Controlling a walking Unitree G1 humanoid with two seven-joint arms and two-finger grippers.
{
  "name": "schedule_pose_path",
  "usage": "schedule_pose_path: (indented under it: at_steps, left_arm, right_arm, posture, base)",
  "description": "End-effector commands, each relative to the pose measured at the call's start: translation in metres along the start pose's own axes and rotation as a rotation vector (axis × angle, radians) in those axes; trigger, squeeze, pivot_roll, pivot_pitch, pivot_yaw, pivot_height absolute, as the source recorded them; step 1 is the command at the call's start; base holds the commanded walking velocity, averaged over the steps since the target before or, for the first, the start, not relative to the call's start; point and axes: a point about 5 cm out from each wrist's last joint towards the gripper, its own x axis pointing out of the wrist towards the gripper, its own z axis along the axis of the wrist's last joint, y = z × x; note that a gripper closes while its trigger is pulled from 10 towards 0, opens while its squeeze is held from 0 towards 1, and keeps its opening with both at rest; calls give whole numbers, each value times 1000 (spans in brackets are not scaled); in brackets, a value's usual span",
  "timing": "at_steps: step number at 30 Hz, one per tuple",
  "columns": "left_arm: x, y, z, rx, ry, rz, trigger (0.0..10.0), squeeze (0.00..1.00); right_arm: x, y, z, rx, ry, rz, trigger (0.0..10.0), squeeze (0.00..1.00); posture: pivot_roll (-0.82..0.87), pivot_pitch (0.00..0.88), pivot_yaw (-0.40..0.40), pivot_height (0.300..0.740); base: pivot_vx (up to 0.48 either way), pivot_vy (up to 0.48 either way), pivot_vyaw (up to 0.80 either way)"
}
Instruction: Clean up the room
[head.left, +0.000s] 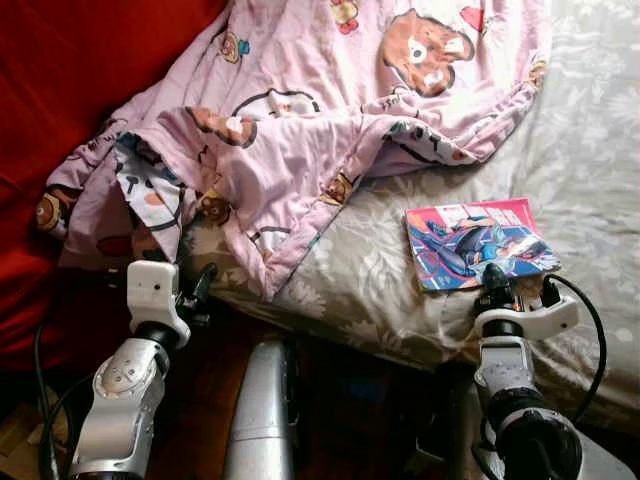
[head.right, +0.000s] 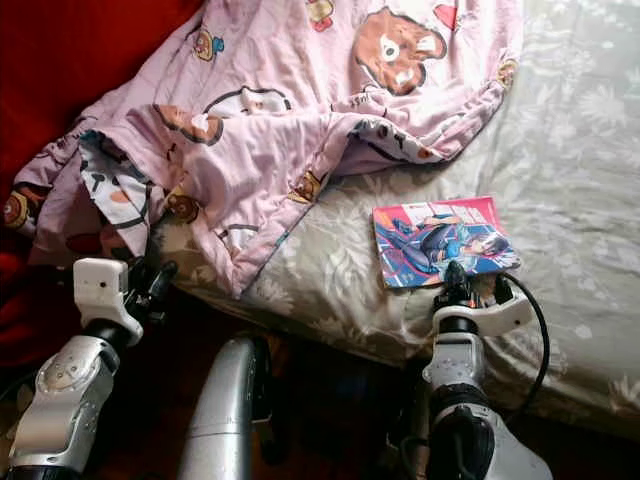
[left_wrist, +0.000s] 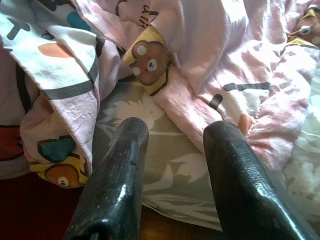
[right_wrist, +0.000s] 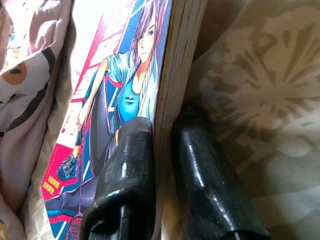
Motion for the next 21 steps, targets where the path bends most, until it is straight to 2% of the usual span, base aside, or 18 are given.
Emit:
schedule_pose_path:
  at_steps: [1, 2, 3, 5, 10, 14, 17, 21]
  left_arm:
    - [-3, 2, -12, -7, 34, 23, 10000, 0]
    - [1, 1, -11, -14, 22, 25, 10000, 0]
    - [1, 1, -11, -14, 22, 25, 10000, 0]
    - [5, -1, -13, -23, 21, 32, 10000, 0]
    - [12, -6, -16, -32, 11, 26, 10000, 0]
    - [15, -7, -15, -32, -7, 23, 10000, 0]
    - [14, -5, -17, -31, -6, 34, 10000, 0]
    - [15, -5, -17, -34, -17, 43, 10000, 0]
  right_arm:
    - [-18, -24, -1, -28, -22, -85, 0, 0]
    - [-28, -32, 0, -39, -45, -105, 0, 0]
    - [-28, -32, 0, -39, -45, -105, 0, 0]
    - [-39, -42, 1, -26, -73, -152, 0, 0]
    - [-58, -53, 1, 3, -104, -204, 0, 0]
    - [-68, -60, -11, 56, -42, -249, 0, 0]
    - [-69, -60, -12, 48, -31, -261, 0, 0]
    - [-61, -39, 2, -53, -67, -170, 0, 0]
  posture:
    - [181, 395, 134, 580]
    - [168, 391, 131, 580]
    - [168, 391, 131, 580]
    - [134, 370, 119, 580]
    - [113, 344, 104, 580]
    - [116, 336, 97, 580]
    - [110, 329, 90, 580]
    - [107, 349, 84, 580]
  base:
    - [0, 0, 0]
    - [0, 0, 0]
    - [0, 0, 0]
    - [0, 0, 0]
    - [0, 0, 0]
    - [0, 0, 0]
    - [0, 0, 0]
    - [0, 0, 0]
